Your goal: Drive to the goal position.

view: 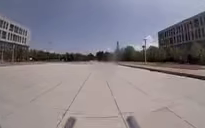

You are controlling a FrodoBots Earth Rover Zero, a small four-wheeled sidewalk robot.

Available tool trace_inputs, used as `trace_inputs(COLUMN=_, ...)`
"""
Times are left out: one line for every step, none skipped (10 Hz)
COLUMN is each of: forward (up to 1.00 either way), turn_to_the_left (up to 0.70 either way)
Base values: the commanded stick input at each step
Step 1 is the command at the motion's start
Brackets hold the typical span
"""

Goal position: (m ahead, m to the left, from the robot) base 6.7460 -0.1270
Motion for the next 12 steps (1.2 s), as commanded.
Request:
trace_inputs(forward=1.00, turn_to_the_left=0.00)
trace_inputs(forward=1.00, turn_to_the_left=0.10)
trace_inputs(forward=1.00, turn_to_the_left=0.24)
trace_inputs(forward=1.00, turn_to_the_left=0.03)
trace_inputs(forward=1.00, turn_to_the_left=0.00)
trace_inputs(forward=1.00, turn_to_the_left=0.00)
trace_inputs(forward=1.00, turn_to_the_left=0.00)
trace_inputs(forward=1.00, turn_to_the_left=0.00)
trace_inputs(forward=1.00, turn_to_the_left=0.00)
trace_inputs(forward=1.00, turn_to_the_left=0.00)
trace_inputs(forward=1.00, turn_to_the_left=0.00)
trace_inputs(forward=1.00, turn_to_the_left=0.00)
